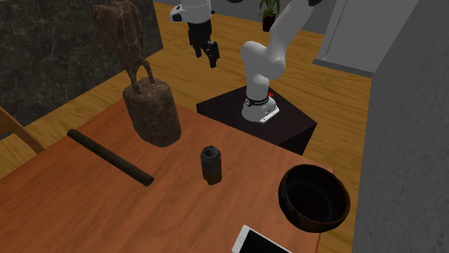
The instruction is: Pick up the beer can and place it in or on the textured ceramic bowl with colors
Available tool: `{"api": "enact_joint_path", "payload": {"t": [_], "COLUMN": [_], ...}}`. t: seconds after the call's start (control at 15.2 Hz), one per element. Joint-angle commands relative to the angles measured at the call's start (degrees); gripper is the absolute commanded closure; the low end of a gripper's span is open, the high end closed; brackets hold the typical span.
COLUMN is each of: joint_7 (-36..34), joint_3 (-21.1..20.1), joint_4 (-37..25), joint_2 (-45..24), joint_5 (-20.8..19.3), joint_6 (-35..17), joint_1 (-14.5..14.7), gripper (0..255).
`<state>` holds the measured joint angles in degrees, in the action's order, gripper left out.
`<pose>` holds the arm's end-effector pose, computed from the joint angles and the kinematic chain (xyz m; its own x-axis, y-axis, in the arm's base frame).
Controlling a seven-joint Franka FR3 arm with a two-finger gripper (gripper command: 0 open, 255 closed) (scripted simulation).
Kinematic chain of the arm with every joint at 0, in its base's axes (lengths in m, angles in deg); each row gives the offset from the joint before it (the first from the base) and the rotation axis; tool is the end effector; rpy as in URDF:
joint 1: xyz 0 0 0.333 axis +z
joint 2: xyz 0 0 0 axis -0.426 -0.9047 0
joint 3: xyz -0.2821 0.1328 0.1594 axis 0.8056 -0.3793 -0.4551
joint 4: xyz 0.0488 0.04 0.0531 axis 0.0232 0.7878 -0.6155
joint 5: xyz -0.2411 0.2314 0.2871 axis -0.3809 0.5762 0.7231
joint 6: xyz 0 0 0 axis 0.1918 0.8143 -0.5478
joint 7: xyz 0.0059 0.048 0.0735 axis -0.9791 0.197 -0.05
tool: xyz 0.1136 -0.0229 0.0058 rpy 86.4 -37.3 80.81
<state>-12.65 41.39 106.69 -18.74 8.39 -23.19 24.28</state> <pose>0.3247 0.0062 0.5689 0.9830 0.1238 -0.1353 0.1316 -0.9900 0.0501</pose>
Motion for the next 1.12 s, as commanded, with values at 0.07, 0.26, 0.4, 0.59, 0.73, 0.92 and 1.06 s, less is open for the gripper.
{"api": "enact_joint_path", "payload": {"t": [0.07,0.26,0.4,0.59,0.73,0.92,1.06], "joint_7": [-1.25,-4.93,-7.32,-10.87,-13.24,-16.82,-19.25], "joint_3": [-1.08,-4.31,-6.46,-9.62,-11.67,-14.71,-16.71], "joint_4": [-0.08,-0.71,-1.46,-3.09,-4.51,-7.13,-9.20], "joint_2": [-0.87,-3.85,-6.15,-10.00,-12.83,-17.42,-20.70], "joint_5": [0.96,3.61,5.16,7.10,8.07,9.03,9.29], "joint_6": [-0.87,-3.57,-5.40,-8.15,-9.95,-12.52,-14.13], "joint_1": [0.45,1.73,2.47,3.46,4.04,4.73,5.09], "gripper": [0,0,0,0,0,0,0]}}
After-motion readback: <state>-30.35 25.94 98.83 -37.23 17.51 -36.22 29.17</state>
